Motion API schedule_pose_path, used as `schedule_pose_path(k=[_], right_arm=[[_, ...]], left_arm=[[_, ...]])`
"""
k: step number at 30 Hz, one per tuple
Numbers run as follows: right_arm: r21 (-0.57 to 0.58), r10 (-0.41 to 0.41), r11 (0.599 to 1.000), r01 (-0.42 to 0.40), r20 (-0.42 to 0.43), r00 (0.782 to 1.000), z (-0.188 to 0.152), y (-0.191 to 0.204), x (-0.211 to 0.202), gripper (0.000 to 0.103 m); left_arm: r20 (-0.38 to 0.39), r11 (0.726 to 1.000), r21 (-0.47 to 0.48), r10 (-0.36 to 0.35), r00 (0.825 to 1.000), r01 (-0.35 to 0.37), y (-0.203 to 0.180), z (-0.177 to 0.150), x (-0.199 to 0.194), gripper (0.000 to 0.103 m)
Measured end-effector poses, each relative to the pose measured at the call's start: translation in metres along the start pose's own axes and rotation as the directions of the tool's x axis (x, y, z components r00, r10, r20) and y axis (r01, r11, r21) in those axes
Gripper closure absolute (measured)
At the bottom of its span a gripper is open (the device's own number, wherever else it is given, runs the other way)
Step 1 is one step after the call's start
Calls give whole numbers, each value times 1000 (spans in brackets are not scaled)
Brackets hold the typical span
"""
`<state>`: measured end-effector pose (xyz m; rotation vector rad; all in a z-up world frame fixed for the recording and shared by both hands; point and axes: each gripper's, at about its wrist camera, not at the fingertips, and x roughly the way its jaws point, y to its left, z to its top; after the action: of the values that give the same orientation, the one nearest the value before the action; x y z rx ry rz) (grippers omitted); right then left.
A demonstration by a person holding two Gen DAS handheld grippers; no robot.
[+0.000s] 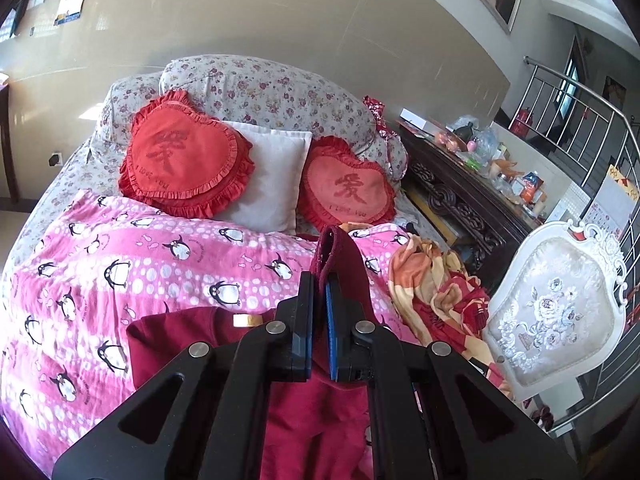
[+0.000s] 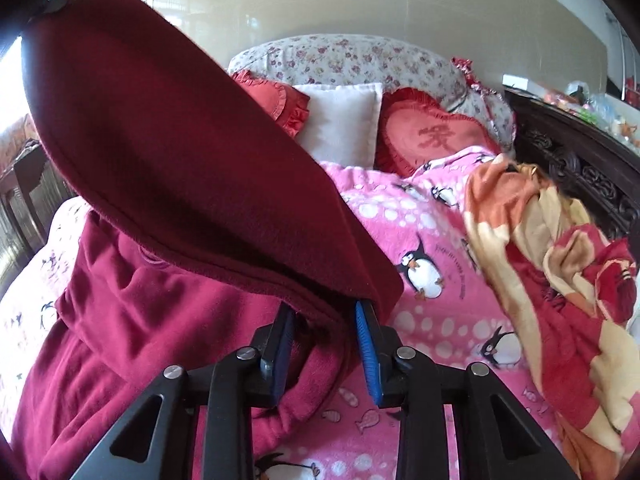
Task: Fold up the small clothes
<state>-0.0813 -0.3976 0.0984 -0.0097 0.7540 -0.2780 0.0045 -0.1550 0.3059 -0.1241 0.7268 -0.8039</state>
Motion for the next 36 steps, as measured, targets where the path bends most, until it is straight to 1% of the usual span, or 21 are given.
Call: schedule_pose_path(k=[1,2,4,8,10,12,14,16,19,21,23,25,26,28,29,30,31,32,33,35,36], right_arm=[[1,6,1000,-6,-5,1000,-1,0,0,95],[-3,-4,1000,4,-3,1000,-1,1,-2,97],[27,-1,1000,1,17,1000,-1,-6,-12,97],[154,57,985,-74,107,993,5,-34,-63,97],[156,91,982,-108,110,990,3,-33,-77,97],[86,95,991,-102,76,993,-3,-21,-84,97],[37,110,993,-111,27,994,-14,-7,-80,97],[20,126,992,-125,-23,992,-28,3,-68,97],[7,114,993,-114,-109,987,-49,18,-37,97],[21,113,994,-112,-148,983,-59,18,-22,97],[15,85,996,-84,-185,979,-66,18,-11,97],[23,89,996,-86,-209,974,-67,13,-12,96],[34,97,995,-92,-209,973,-64,8,-19,90],[52,110,993,-102,-203,973,-58,0,-31,74],[63,117,992,-106,-197,973,-54,-2,-38,64],[77,133,990,-121,-183,974,-51,-5,-44,63],[88,155,986,-142,-167,974,-46,-4,-49,63],[95,171,983,-158,-155,973,-42,-3,-52,63],[96,179,981,-166,-145,973,-38,0,-53,63],[93,184,980,-173,-126,975,-33,8,-53,63],[95,192,979,-182,-114,975,-30,12,-52,63]], left_arm=[[1,1000,4,7,1000,-7,0,-1,0,99],[1,1000,4,10,1000,-10,0,-1,0,99],[4,1000,1,19,1000,-19,5,-2,-1,99],[1,999,-13,47,999,-47,26,-11,-3,99],[-27,997,-40,70,997,-71,45,-24,4,99],[-60,993,-53,103,993,-106,63,-41,14,99],[-86,981,-39,185,979,-189,80,-68,29,99],[-125,969,-48,235,964,-243,101,-95,48,99],[-181,952,-104,265,947,-286,134,-127,74,99],[-227,938,-131,286,931,-320,153,-144,88,99],[-268,926,-148,299,916,-346,168,-156,94,99],[-267,926,-164,290,919,-339,173,-163,89,99],[-256,928,-165,285,924,-333,173,-165,84,99],[-242,940,-162,259,935,-302,170,-168,77,99],[-246,947,-159,235,940,-279,167,-169,75,95],[-251,953,-153,218,943,-261,164,-170,76,91],[-256,958,-141,210,944,-251,161,-171,77,78],[-264,960,-128,209,942,-249,157,-172,81,60],[-269,962,-120,207,941,-246,154,-175,84,56],[-279,963,-118,203,939,-243,151,-177,91,55],[-295,963,-111,205,933,-247,151,-178,98,55]])
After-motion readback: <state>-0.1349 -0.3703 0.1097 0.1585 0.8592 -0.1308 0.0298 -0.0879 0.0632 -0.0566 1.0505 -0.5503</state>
